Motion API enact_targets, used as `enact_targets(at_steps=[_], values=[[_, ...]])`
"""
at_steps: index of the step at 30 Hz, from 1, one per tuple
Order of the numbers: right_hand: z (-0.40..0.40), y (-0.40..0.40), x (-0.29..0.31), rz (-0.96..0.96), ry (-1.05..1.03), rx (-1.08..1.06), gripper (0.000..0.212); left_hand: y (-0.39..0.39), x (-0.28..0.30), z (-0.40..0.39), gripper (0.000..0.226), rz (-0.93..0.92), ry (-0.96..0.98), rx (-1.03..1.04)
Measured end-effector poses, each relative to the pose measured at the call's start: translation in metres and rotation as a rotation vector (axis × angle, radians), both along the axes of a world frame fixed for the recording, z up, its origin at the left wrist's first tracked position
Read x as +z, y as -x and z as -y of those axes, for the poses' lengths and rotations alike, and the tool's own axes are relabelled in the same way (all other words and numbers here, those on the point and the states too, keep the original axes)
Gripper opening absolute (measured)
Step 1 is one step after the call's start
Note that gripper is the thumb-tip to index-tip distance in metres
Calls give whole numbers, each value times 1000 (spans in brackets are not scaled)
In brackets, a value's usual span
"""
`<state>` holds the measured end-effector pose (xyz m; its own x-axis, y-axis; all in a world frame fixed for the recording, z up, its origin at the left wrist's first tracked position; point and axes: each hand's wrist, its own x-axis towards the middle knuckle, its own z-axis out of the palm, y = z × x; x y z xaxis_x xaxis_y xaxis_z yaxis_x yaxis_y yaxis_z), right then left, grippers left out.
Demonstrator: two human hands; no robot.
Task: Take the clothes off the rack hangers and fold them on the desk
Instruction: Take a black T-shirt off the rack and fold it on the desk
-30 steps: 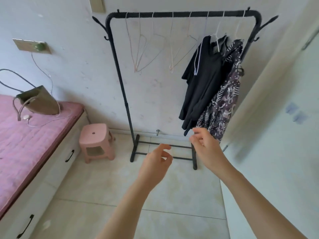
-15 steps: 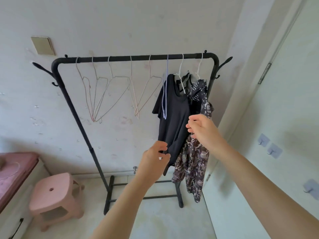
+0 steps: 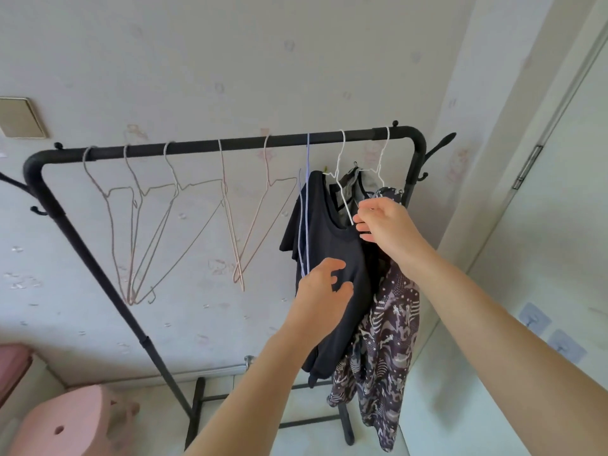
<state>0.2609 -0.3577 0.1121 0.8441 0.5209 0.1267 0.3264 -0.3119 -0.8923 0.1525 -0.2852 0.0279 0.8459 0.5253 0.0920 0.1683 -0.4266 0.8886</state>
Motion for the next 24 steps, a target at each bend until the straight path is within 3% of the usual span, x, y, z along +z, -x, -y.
enact_targets(at_steps=[4,10,15,20,24], values=[[-23,-42,7,-60,-38,-20,14,-35,7,-13,41,11,9,30],[-54,-88,7,-184,39,23,42,-87,13,-24,62,-61,15,43],[-75,-122,4,-504,-39,111,11,-110,10,-34,75,-199,-12,-28],[-76,-141,2,-676,-107,205,19,-112,-3,-48,58,-244,-6,-109],[-79,-141,6,-669,-119,185,19,-112,-2,-50,51,-223,18,-130]])
